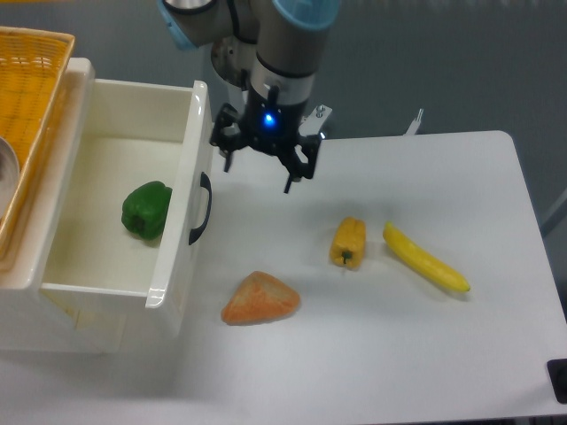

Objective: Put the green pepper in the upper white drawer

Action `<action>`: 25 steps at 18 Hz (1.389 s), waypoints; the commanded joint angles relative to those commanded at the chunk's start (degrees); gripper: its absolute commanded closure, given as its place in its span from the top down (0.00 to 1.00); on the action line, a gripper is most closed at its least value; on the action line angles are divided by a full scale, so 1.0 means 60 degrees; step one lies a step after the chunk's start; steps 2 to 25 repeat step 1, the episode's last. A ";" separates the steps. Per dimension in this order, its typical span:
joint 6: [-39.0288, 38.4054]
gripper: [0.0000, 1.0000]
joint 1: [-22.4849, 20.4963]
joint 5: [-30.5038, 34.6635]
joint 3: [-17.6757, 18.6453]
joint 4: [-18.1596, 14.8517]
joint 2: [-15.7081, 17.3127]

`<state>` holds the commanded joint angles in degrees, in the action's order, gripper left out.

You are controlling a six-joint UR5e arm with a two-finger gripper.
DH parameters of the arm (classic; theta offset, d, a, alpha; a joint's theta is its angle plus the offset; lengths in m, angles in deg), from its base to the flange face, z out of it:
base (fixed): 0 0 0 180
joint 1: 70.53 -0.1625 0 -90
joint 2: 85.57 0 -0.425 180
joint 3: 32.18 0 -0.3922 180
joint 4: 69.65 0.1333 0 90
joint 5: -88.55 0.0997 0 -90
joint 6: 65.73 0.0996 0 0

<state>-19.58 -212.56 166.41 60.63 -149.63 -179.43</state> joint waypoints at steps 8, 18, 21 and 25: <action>0.0000 1.00 0.0014 0.0132 0.0000 0.0015 -0.0116; 0.0000 1.00 0.0014 0.0132 0.0000 0.0015 -0.0116; 0.0000 1.00 0.0014 0.0132 0.0000 0.0015 -0.0116; 0.0000 1.00 0.0014 0.0132 0.0000 0.0015 -0.0116</action>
